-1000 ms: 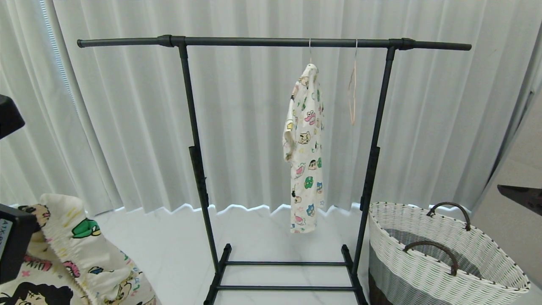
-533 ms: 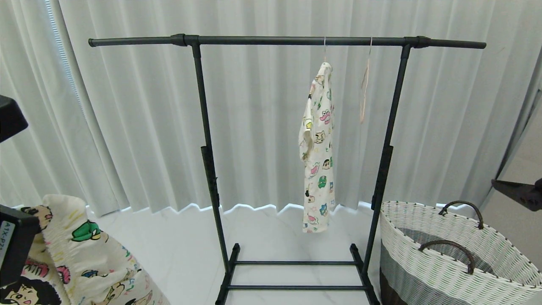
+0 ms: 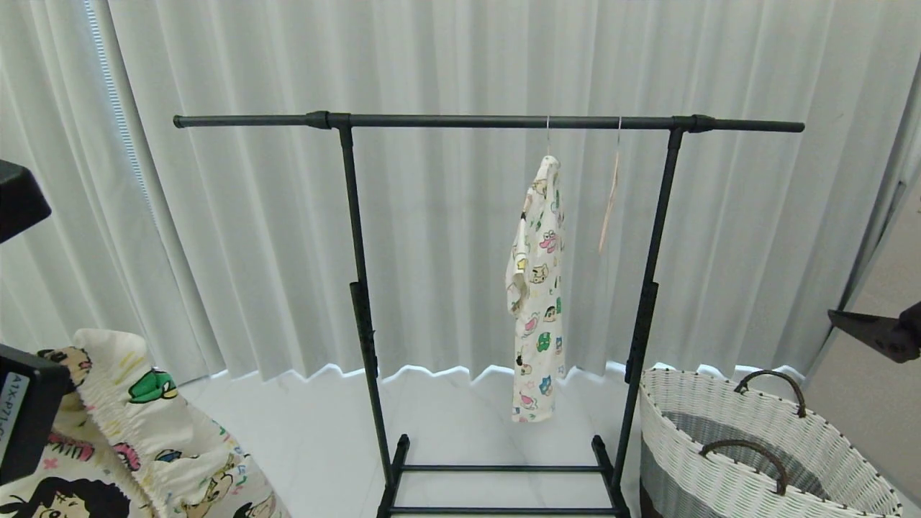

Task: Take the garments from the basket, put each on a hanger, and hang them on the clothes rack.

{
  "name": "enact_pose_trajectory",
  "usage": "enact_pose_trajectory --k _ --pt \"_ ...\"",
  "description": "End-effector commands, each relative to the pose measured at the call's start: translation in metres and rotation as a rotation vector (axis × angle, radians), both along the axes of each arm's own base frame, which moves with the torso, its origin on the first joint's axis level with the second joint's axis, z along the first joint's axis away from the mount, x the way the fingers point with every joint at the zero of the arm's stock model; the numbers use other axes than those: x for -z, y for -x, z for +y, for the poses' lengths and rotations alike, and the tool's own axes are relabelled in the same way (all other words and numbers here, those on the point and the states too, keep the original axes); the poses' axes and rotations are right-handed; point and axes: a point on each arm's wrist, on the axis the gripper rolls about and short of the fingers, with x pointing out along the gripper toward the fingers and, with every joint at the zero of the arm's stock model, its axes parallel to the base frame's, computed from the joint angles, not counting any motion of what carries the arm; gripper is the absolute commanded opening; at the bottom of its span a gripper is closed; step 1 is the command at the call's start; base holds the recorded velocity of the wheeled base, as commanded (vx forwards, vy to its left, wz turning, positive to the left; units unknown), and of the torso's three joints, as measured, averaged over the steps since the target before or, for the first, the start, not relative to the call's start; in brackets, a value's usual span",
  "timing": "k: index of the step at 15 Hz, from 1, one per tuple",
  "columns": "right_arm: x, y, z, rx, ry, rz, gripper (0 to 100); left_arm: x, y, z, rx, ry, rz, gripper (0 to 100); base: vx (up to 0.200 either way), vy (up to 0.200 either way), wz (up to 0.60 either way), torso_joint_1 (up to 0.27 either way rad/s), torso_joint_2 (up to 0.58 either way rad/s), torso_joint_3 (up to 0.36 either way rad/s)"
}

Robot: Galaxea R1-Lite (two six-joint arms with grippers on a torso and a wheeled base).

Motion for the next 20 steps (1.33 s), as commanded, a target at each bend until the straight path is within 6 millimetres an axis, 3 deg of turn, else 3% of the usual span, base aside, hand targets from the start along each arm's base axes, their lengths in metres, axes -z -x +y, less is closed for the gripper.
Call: enact_pose_trajectory --k 1,20 --pt "-0.0001 -0.0004 0.0003 -0.001 0.0 0.0 100 0.0003 -0.0002 -0.0008 0.003 -0.001 0.002 0 0.0 0.0 0.0 0.11 -0.49 -0.242" --pt "0.0059 -0.0076 0.004 -0.002 -0.028 -0.053 100 0.0007 0.0019 -0.0038 0.032 -0.009 -0.004 0 0.0 0.0 0.0 0.268 -0.49 -0.247"
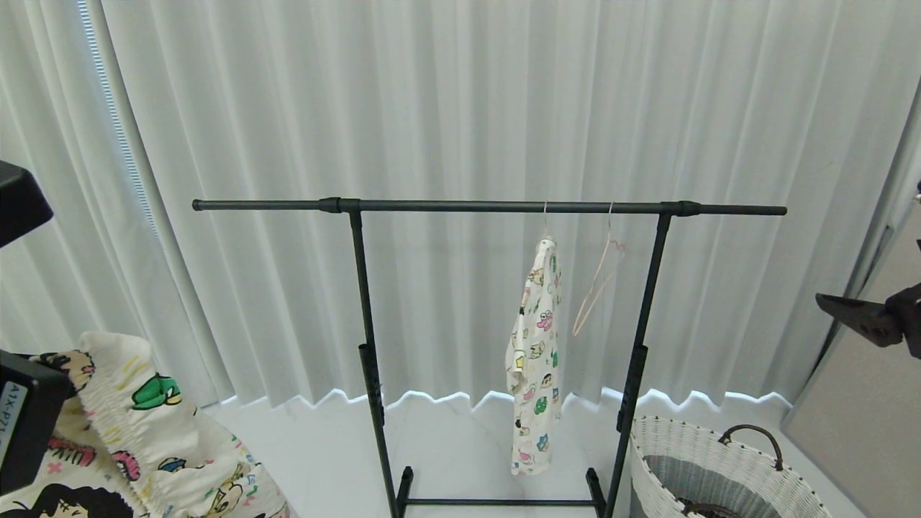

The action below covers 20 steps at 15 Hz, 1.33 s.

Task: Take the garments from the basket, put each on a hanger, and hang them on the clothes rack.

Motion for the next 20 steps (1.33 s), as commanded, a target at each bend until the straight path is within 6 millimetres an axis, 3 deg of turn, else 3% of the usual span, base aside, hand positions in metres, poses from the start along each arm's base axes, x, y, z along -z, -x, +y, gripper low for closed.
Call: enact_pose_trajectory --k 1,11,20 --pt "0.004 -0.001 0.001 -0.001 0.006 0.01 100 0.0 0.0 0.0 0.0 -0.001 -0.001 0 0.0 0.0 0.0 0.066 -0.11 -0.061" --pt "0.006 -0.001 0.001 -0.001 0.001 0.01 100 0.0 0.005 -0.006 0.063 -0.002 -0.003 0 0.2 0.0 0.0 0.011 -0.01 -0.007" --pt "0.025 -0.004 0.003 -0.027 -0.005 0.033 100 0.0 0.005 -0.005 0.055 -0.014 -0.017 0 0.178 0.0 0.0 0.003 0.0 0.002"
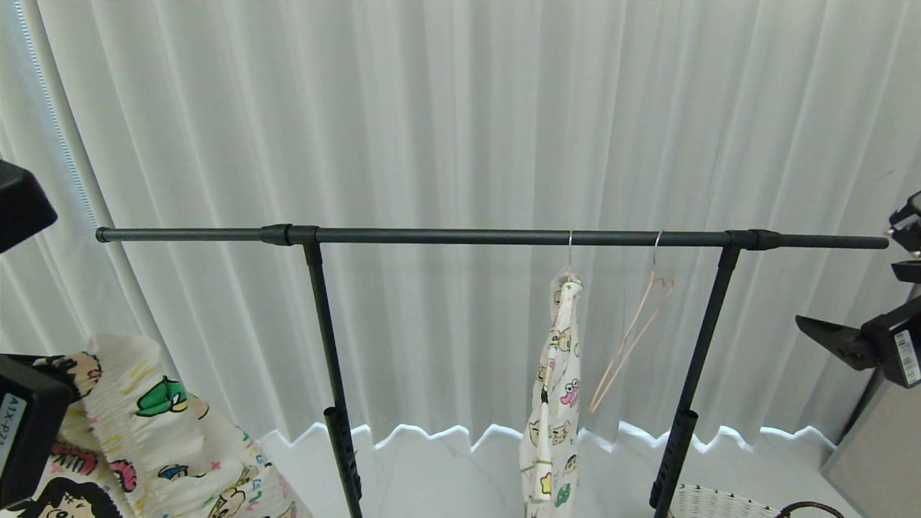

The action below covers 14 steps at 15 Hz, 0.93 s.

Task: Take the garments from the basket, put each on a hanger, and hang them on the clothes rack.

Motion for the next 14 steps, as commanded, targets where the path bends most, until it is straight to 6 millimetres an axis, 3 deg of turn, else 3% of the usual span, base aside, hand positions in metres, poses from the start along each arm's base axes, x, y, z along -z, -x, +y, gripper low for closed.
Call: enact_pose_trajectory --k 1,5,14 --pt "0.005 -0.002 0.001 -0.003 -0.003 0.022 100 0.0 0.001 -0.001 0.01 0.001 -0.001 0 0.0 0.0 0.0 0.0 0.0 0.0" --pt "0.017 -0.029 0.015 0.032 -0.078 0.059 100 0.0 0.001 -0.002 0.017 -0.001 0.001 0 0.0 0.0 0.0 0.0 0.0 0.0" --pt "0.088 -0.144 0.08 0.202 -0.414 0.179 100 0.0 0.001 -0.002 -0.003 0.0 -0.017 0 0.0 0.0 0.0 0.0 0.0 0.0"
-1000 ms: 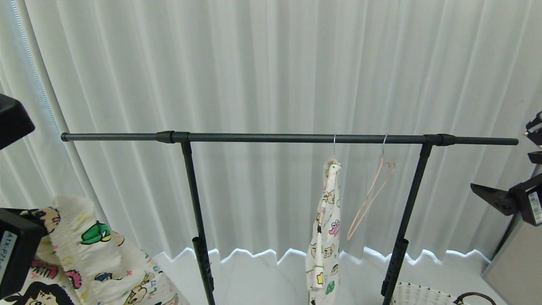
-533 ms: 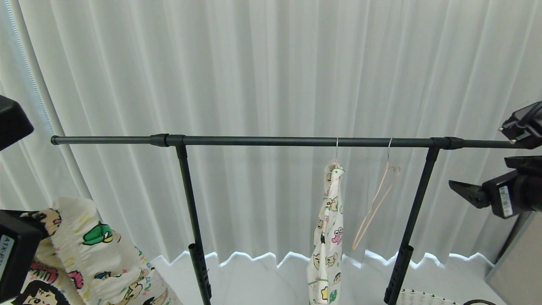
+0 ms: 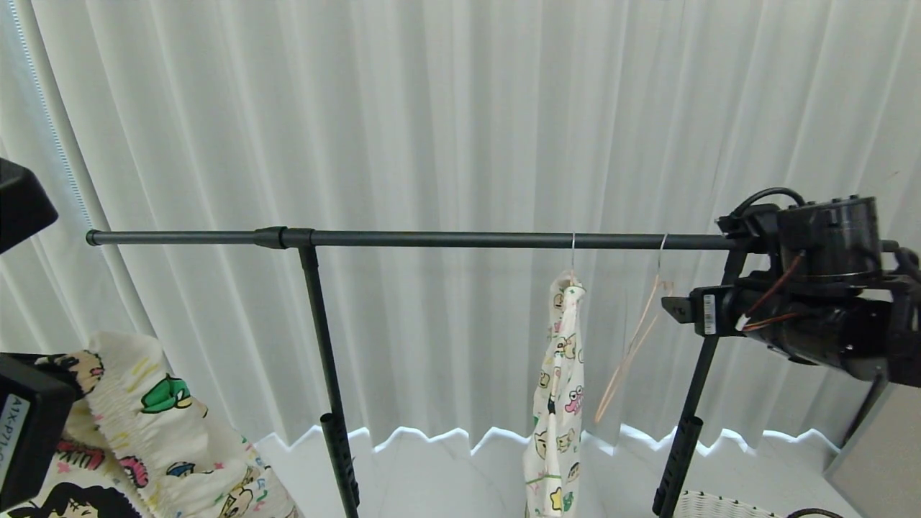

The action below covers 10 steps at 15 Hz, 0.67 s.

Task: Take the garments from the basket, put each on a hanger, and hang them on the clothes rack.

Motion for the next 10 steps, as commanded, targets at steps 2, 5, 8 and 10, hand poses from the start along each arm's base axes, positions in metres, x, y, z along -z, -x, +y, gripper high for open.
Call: enact_pose_trajectory --k 2,5,8,10 --pt "0.042 -0.05 0.027 0.071 -0.078 0.101 100 0.0 0.0 0.0 -0.018 0.023 -0.001 0 0.0 0.0 0.0 0.0 0.0 0.0" --pt "0.073 -0.073 0.033 0.12 -0.094 0.165 100 0.001 -0.001 -0.001 -0.025 0.025 0.004 0 0.0 0.0 0.0 0.0 0.0 0.0" --pt "0.093 -0.084 0.026 0.17 -0.095 0.211 100 0.002 -0.001 -0.001 -0.025 0.023 0.005 0 0.0 0.0 0.0 0.0 0.0 0.0" --pt "0.098 -0.087 0.019 0.201 -0.103 0.223 100 0.003 -0.003 -0.004 -0.025 0.015 0.012 0 0.0 0.0 0.0 0.0 0.0 0.0"
